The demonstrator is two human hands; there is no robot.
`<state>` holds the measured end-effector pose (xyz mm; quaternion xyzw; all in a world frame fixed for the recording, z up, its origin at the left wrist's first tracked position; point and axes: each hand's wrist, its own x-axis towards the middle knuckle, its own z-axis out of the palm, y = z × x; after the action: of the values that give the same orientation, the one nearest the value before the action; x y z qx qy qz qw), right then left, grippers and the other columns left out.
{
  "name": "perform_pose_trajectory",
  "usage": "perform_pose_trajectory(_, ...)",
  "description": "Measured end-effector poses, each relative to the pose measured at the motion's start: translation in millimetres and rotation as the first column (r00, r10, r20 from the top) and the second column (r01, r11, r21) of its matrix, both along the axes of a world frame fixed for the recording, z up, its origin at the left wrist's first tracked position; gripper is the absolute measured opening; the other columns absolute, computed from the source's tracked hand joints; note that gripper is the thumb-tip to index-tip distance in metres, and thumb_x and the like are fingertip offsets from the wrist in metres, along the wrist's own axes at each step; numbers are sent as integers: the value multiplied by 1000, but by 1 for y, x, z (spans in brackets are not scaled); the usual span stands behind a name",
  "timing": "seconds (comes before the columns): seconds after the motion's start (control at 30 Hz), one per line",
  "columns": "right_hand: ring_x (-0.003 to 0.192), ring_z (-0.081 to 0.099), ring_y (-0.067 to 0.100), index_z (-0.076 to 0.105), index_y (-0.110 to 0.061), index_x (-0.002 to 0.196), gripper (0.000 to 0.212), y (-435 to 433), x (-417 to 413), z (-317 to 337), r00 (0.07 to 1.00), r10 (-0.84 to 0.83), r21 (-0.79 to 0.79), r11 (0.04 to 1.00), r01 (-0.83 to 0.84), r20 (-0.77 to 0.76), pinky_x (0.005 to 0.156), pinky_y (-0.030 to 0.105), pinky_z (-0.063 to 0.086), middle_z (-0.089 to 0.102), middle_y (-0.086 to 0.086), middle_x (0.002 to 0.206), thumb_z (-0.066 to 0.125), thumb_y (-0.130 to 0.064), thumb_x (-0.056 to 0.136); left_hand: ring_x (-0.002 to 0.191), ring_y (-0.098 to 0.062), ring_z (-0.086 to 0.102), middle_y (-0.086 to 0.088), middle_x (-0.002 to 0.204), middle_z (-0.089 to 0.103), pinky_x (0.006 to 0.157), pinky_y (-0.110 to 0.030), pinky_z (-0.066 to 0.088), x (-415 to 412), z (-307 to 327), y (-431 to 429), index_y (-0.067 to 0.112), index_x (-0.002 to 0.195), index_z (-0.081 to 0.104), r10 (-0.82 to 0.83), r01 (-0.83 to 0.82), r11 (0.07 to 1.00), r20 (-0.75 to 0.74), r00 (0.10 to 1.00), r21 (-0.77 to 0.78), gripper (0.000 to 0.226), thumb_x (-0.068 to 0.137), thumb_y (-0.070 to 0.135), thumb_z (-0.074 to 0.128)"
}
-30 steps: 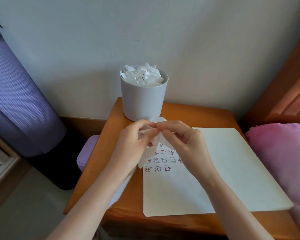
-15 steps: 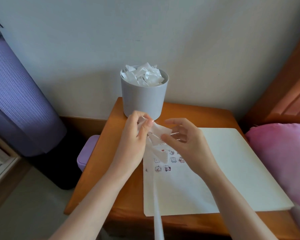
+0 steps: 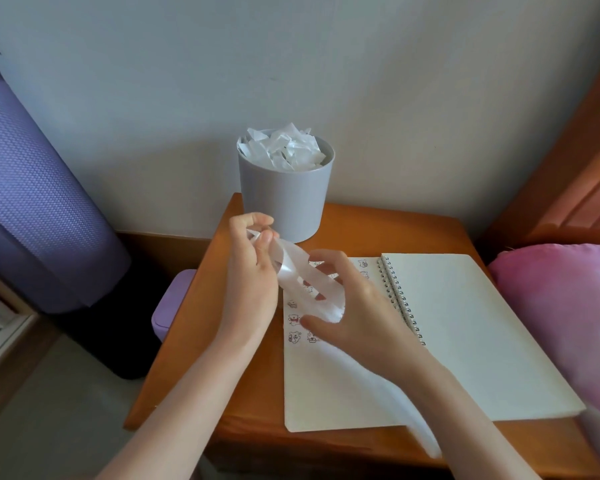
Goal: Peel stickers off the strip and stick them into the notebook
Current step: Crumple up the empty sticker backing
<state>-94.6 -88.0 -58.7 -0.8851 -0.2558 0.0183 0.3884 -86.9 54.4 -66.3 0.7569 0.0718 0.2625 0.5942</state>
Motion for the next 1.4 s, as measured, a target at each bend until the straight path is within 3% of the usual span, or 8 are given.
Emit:
perform_pose_trajectory(0.13, 88, 57, 2, 47, -38, 116, 46, -8, 6, 3, 998, -59, 116, 991, 61, -21, 73, 25, 54, 57, -23, 97, 68, -11, 84, 98, 4, 51, 11, 104, 50, 73, -3, 43, -1, -1, 3, 28, 108, 47, -20, 21, 999, -29, 999, 35, 18, 101, 17, 36)
perform_pose_trajectory(0.33, 77, 61, 4, 65, -22, 91, 19, -13, 12, 6, 989, -142, 296, 944, 144, -28, 61, 15, 48, 67, -11, 82, 68, -5, 83, 84, 10, 46, 3, 101, 46, 69, 1, 34, -5, 4, -5, 22, 88, 56, -197, 219, 961, -136, 971, 170, 30, 98, 5, 33)
perform_pose_trajectory(0.43, 63, 64, 14, 68, -18, 78, 14, -12, 15, 7, 982, -180, 376, 907, 189, -59, 57, 24, 51, 67, -10, 73, 71, -5, 81, 86, 6, 46, 5, 99, 45, 70, 1, 32, -7, 5, -12, 22, 88, 57, -313, 345, 926, -199, 929, 156, 23, 100, 21, 37)
perform_pose_trajectory(0.63, 79, 62, 4, 66, -20, 74, 17, -4, 16, 8, 969, -247, 455, 862, 222, -5, 61, 14, 47, 62, -8, 84, 77, -7, 73, 115, -1, 43, 12, 114, 52, 87, -8, 34, -10, 3, -10, 36, 109, 51, -393, 445, 874, -255, 883, 194, 28, 87, 51, 43)
perform_pose_trajectory(0.8, 73, 62, 4, 67, -19, 68, 17, -6, 17, 8, 968, -251, 472, 851, 230, -18, 61, 13, 46, 63, -8, 78, 76, -6, 74, 87, -35, 62, -6, 91, 68, 70, -45, 48, -13, 9, -8, 35, 99, 53, -408, 463, 869, -275, 871, 176, 26, 85, 57, 45)
perform_pose_trajectory(0.93, 71, 62, 4, 68, -19, 76, 9, -6, 16, 8, 978, -191, 440, 874, 207, -80, 62, 22, 51, 68, -9, 74, 71, -13, 81, 80, -3, 58, 11, 84, 63, 62, -12, 40, -15, 8, -10, 25, 100, 51, -378, 422, 893, -245, 893, 158, 20, 91, 43, 48)
perform_pose_trajectory(1.1, 83, 65, 10, 70, -25, 95, 13, -14, 15, 14, 984, -45, 376, 920, 108, -172, 67, 21, 53, 71, -12, 92, 62, -16, 89, 76, -29, 56, -15, 87, 63, 65, -33, 42, -10, 5, -1, 24, 92, 51, -296, 308, 948, -138, 945, 76, 18, 93, 41, 45)
perform_pose_trajectory(1.4, 87, 68, 8, 70, -18, 106, 27, -11, 8, 20, 960, 28, 415, 905, 94, -278, 63, 18, 53, 72, -7, 99, 73, -22, 79, 84, 10, 54, 18, 81, 54, 65, -14, 48, -11, 5, -5, 27, 97, 47, -87, 85, 974, 3, 996, 211, 4, 97, 30, 45)
